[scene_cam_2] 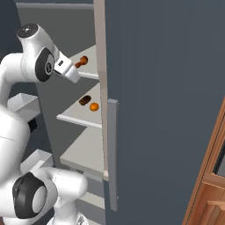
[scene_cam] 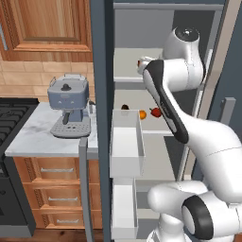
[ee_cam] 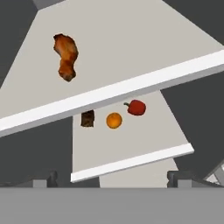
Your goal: Take the chicken drumstick and tangerine from the highest rack and move them to the second highest rack where the sweet potato and bell pepper are located, to maximize freezer space. Close the freezer door after rearranging.
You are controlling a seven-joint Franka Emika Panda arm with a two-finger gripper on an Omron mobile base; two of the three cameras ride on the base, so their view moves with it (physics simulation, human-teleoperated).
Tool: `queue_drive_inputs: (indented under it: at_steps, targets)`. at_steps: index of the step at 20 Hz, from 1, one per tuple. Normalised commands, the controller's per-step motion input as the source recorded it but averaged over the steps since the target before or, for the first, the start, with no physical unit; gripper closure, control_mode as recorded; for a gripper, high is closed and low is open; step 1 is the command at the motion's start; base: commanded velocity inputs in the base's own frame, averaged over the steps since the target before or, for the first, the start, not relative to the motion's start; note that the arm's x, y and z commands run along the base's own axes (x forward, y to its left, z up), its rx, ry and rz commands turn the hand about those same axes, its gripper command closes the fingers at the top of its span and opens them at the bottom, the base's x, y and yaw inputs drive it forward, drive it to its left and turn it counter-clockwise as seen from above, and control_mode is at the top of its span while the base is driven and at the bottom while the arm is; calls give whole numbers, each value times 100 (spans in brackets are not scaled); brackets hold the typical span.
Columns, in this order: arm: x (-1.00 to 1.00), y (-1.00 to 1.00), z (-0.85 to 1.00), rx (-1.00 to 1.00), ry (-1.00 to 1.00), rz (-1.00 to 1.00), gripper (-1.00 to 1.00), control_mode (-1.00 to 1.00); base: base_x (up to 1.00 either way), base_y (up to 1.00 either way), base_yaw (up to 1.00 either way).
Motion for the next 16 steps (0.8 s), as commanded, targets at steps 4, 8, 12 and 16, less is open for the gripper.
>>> queue_drive_inputs:
  at_steps: [4,8,12,16]
  targets:
    - [40,0,23,-1,0,9,-100,-100,0,0,0]
    - [56,0,13,-1,0,20,-100,-100,0,0,0]
    - [50,0,6,-10,0,18,-100,-100,0,0,0]
    - [46,0,0,-8,0,11,-100,-100,0,0,0]
